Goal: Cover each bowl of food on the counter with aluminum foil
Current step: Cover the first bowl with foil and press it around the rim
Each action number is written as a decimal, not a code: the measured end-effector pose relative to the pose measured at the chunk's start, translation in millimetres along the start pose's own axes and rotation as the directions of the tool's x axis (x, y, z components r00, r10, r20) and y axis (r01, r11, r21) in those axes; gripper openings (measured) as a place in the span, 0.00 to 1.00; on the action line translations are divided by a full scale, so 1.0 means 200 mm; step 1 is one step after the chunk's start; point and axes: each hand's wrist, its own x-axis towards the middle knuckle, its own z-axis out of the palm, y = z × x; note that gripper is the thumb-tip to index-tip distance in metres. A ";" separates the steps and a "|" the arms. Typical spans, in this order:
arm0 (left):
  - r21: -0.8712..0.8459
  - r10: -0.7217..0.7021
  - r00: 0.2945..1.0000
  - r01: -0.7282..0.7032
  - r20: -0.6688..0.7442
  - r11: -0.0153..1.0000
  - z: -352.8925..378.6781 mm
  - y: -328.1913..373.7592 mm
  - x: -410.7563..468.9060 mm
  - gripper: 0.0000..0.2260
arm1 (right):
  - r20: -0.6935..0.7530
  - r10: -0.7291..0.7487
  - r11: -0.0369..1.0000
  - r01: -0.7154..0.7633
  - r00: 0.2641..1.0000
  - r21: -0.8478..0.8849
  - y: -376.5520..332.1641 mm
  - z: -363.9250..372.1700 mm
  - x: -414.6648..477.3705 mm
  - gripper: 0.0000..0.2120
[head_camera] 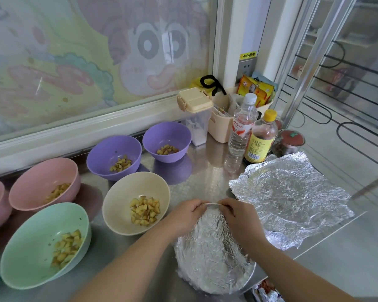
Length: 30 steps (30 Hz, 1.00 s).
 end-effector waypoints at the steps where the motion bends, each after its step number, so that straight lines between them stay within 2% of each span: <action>1: 0.040 0.000 0.998 0.002 -0.059 0.999 0.00 0.01 0.00 0.14 | -0.023 0.038 0.999 -0.038 0.999 0.011 0.00 -0.01 -0.01 0.06; 5: 0.111 0.056 0.930 -0.017 -0.364 0.994 0.00 -0.03 -0.05 0.13 | -0.001 0.142 0.990 -0.142 0.990 -0.004 0.00 -0.06 -0.02 0.06; 7: 0.150 0.092 0.903 -0.032 -0.419 0.988 0.01 -0.05 -0.07 0.11 | 0.056 0.104 0.993 -0.101 0.993 -0.061 -0.03 -0.08 0.01 0.14; 9: 0.171 0.118 0.895 -0.048 -0.430 0.984 0.03 -0.04 -0.08 0.10 | 0.137 0.023 0.996 -0.012 0.990 -0.083 -0.06 -0.07 0.07 0.16; 12: 0.170 0.119 0.889 -0.047 -0.442 0.984 0.05 -0.03 -0.08 0.09 | 0.217 -0.038 0.991 0.064 0.975 -0.115 -0.11 -0.03 0.14 0.11; 17: 0.185 0.136 0.879 -0.055 -0.457 0.981 0.06 -0.03 -0.07 0.09 | 0.209 -0.086 0.989 0.108 0.974 -0.098 -0.09 -0.02 0.16 0.08; 24: 0.191 0.134 0.903 -0.059 -0.409 0.980 0.07 -0.03 -0.04 0.09 | 0.149 -0.111 0.989 0.123 0.983 -0.080 -0.06 0.01 0.12 0.07; 30: 0.168 0.129 0.911 -0.066 -0.392 0.984 0.08 -0.02 -0.05 0.07 | 0.302 -0.127 0.985 0.155 0.945 -0.071 -0.09 -0.01 0.17 0.09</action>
